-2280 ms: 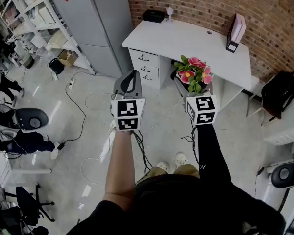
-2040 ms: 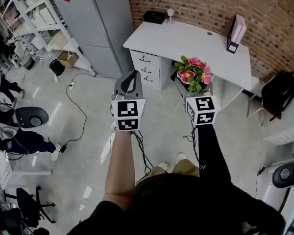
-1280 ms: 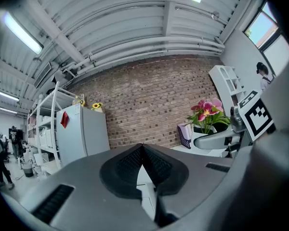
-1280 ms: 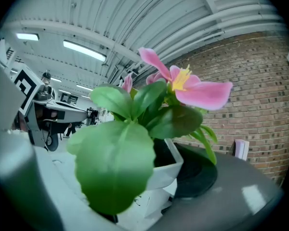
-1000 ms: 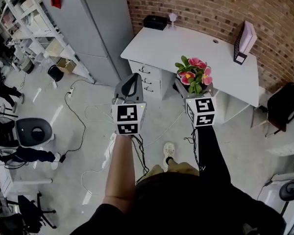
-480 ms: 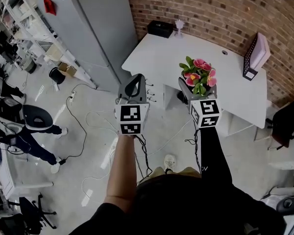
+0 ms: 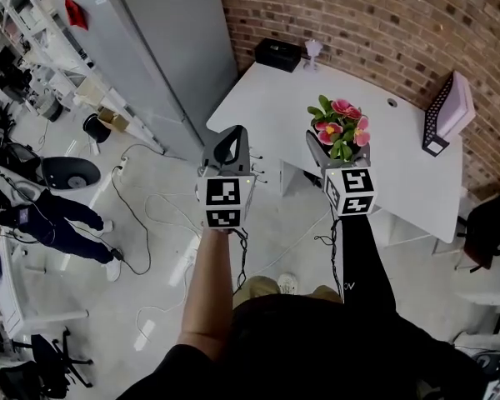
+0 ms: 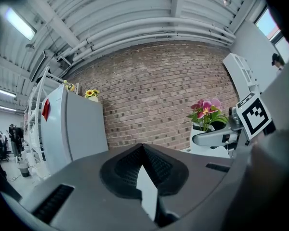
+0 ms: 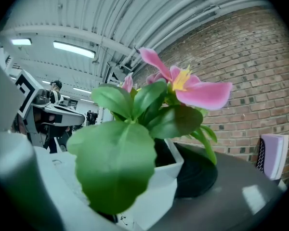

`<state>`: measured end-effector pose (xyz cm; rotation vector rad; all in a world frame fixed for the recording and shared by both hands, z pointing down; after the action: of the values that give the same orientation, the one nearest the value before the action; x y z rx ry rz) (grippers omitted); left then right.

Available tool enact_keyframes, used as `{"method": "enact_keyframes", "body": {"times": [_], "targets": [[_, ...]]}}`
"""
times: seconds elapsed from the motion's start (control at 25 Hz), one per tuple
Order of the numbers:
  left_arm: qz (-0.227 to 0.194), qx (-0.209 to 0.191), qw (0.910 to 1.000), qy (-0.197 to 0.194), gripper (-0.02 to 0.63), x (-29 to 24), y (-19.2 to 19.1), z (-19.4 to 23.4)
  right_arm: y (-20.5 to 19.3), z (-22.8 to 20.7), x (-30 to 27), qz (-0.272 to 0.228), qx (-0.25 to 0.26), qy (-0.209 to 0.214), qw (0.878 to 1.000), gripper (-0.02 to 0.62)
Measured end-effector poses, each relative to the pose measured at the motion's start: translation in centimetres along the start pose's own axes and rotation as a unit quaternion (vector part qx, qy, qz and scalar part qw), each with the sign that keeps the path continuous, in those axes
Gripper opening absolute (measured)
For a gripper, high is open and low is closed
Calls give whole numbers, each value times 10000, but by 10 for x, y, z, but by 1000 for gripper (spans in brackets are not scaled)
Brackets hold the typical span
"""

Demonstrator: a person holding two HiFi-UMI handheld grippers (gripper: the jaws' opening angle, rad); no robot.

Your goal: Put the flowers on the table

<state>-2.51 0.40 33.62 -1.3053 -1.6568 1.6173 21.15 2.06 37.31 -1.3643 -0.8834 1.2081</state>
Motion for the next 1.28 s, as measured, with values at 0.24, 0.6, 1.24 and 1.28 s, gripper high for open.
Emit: {"method": "enact_keyframes", "body": {"times": [0.24,0.6,1.24,1.28], "targets": [[-26,84,10000,10,9,-23,4,15,6,-10,-28,-107,-50,-71,9999,351],[-75,-146,9999,-38,9,-83,9,49,14,-22,-90,-203,-2,-204,9996,351],[-111,-243,9961,-846,8,-285,29,194,54,-23,-306,-164,203,-755,9968,351],[-107,-275,9956,-889,8,-294,28,202,55,-21,-318,-155,196,-781,9966,351]]}}
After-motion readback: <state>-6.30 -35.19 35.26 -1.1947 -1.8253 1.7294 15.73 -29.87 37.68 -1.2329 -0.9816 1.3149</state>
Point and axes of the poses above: the fingertips, and each gripper's own axes: x backward along the fingers, z to its left, y out of its top, the point moved 8 cm from there along x, backward along the fingers, and after that the axes turned 12 degrees about z, right-handed, at the moved point
